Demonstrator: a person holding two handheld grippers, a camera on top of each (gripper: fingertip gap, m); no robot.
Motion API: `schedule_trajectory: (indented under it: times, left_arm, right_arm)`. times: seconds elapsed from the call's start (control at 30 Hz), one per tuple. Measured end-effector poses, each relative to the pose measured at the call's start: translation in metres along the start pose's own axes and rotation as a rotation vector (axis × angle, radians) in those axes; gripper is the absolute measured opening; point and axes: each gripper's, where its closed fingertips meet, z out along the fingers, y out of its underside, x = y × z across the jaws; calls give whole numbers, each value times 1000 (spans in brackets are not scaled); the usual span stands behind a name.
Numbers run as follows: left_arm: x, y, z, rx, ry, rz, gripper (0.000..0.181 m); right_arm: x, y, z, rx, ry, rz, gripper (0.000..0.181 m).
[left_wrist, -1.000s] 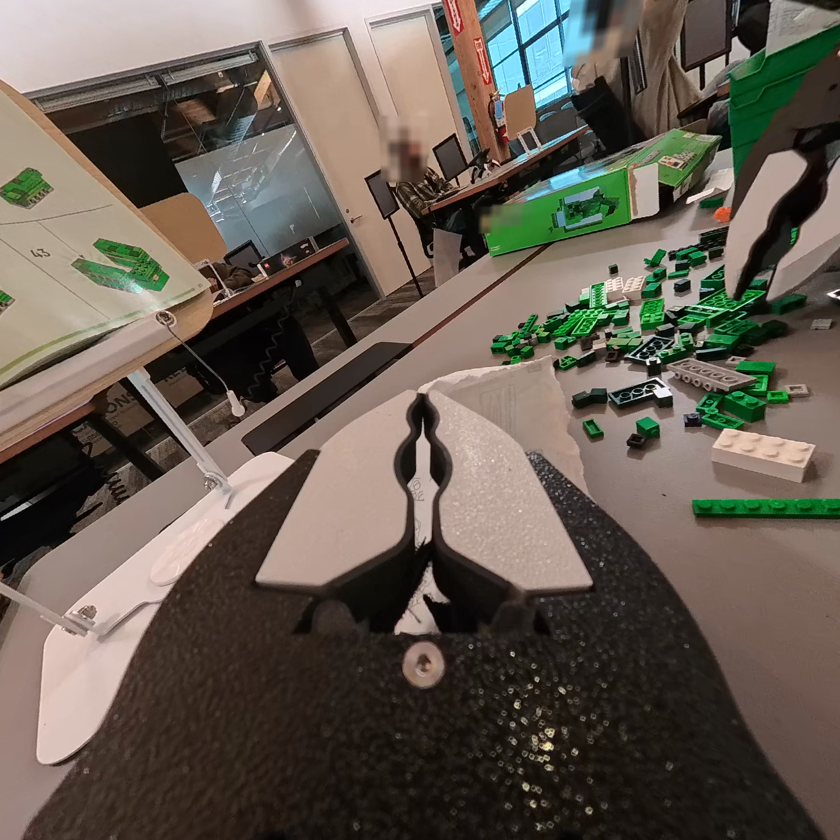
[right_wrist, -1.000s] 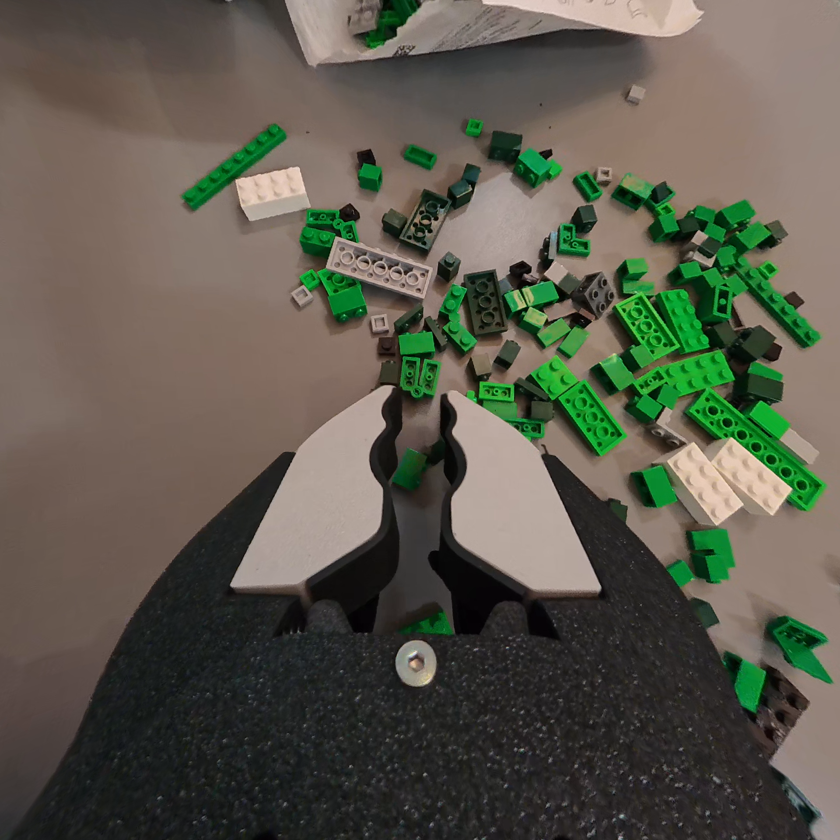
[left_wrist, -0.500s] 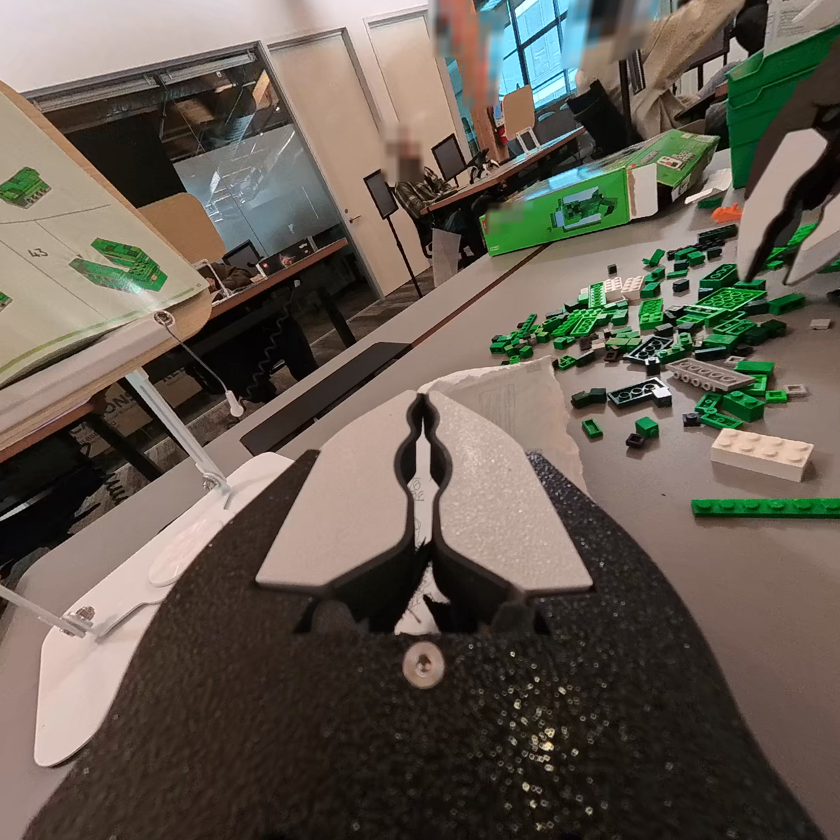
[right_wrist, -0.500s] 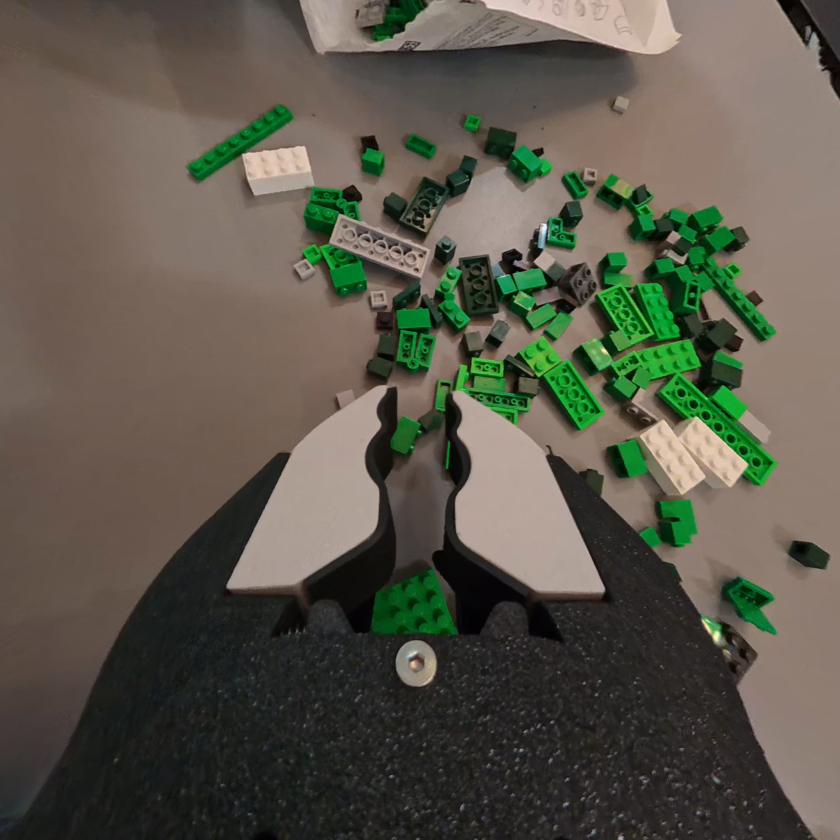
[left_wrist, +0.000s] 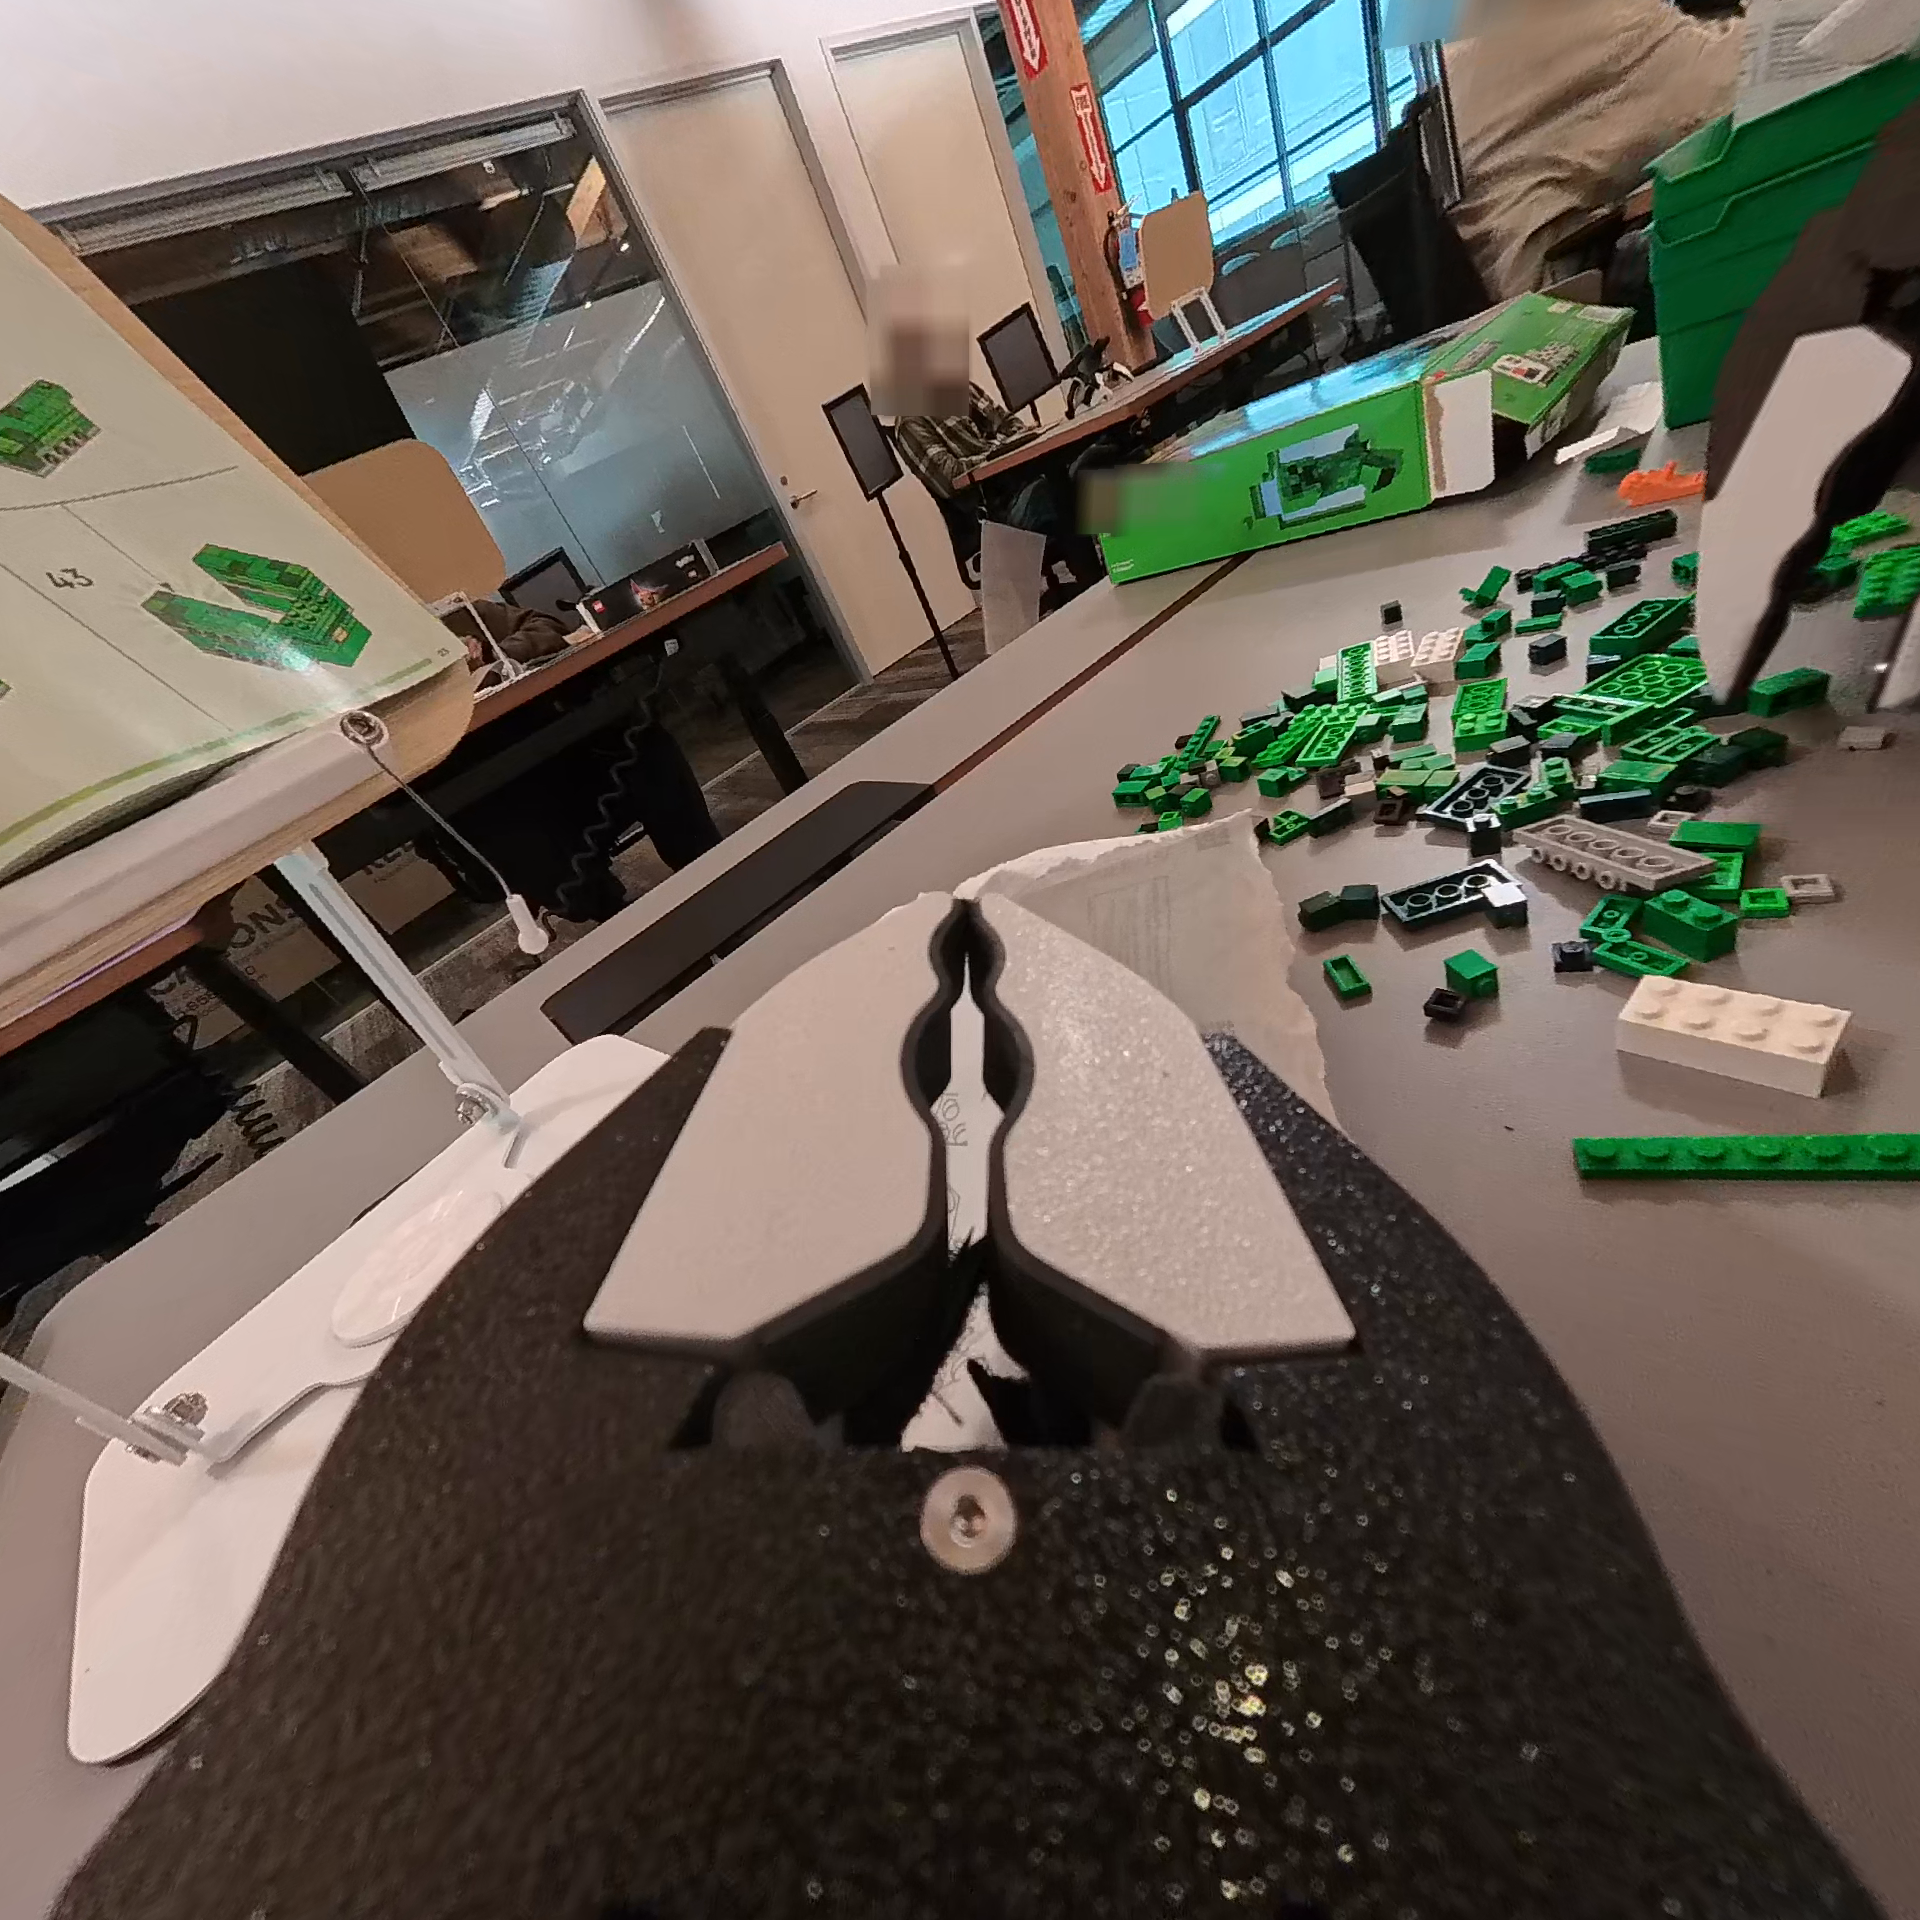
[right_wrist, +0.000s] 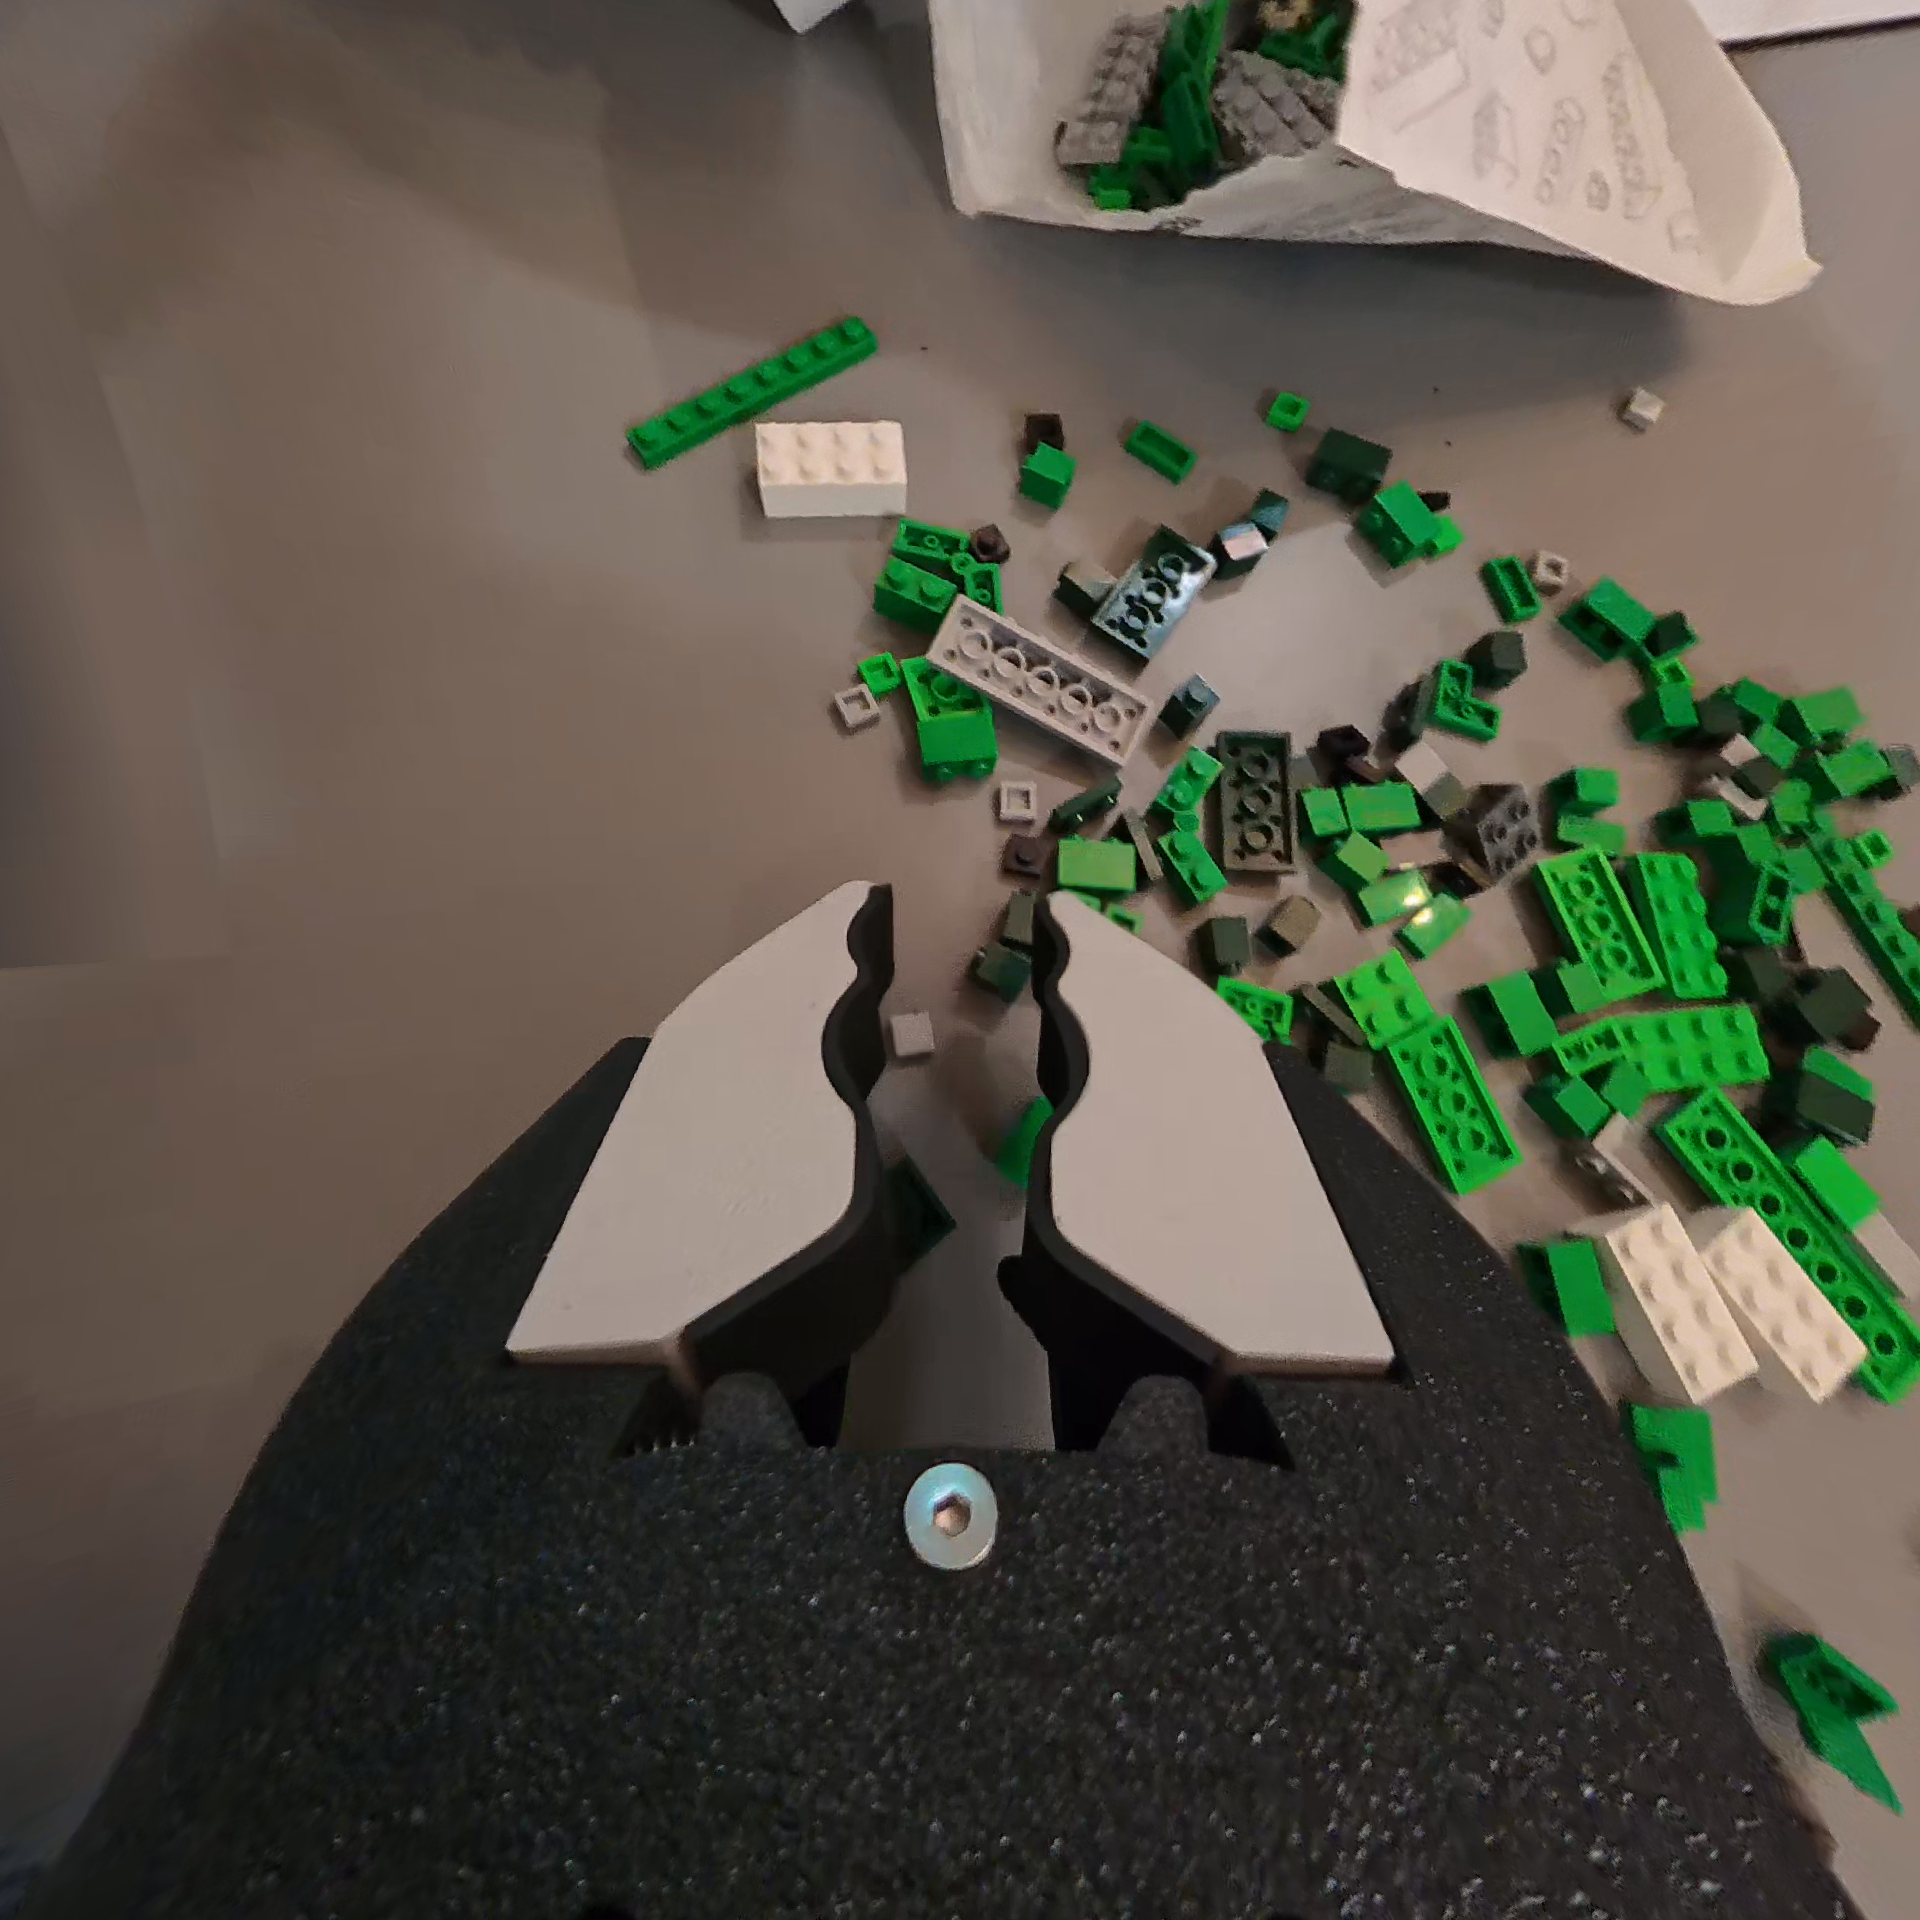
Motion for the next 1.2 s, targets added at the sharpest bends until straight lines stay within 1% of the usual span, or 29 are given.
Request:
schedule_trajectory:
  times: [0.2, 0.43, 0.57, 0.7, 0.8, 1.0, 1.1, 1.2]
  left_arm:
    - [0, 0, 0, 0, 2, -1, 0]
    - [1, 0, 1, 0, 4, 0, 0]
    - [1, 0, 1, -1, 5, 1, 0]
    - [1, 0, 1, -1, 6, 1, 0]
    - [1, 0, 1, -1, 6, 0, 0]
    - [1, 0, 0, 1, 3, 2, 0]
    - [0, 0, 0, 1, 1, 2, 0]
    - [0, 0, 0, 2, -1, 2, 0]
  right_arm:
    - [-11, -8, 17, -20, -41, -44, 25]
    - [-35, -19, 36, -23, -164, -52, 24]
    - [-39, -18, 43, -54, -170, -56, 24]
    - [-39, -19, 42, -47, -177, -49, 22]
    - [-35, -23, 39, -23, -153, -52, 22]
    - [-28, -21, 31, -15, -122, -40, 20]
    - [-23, -19, 27, -10, -97, -30, 20]
    - [-15, -23, 24, 20, -48, -17, 19]
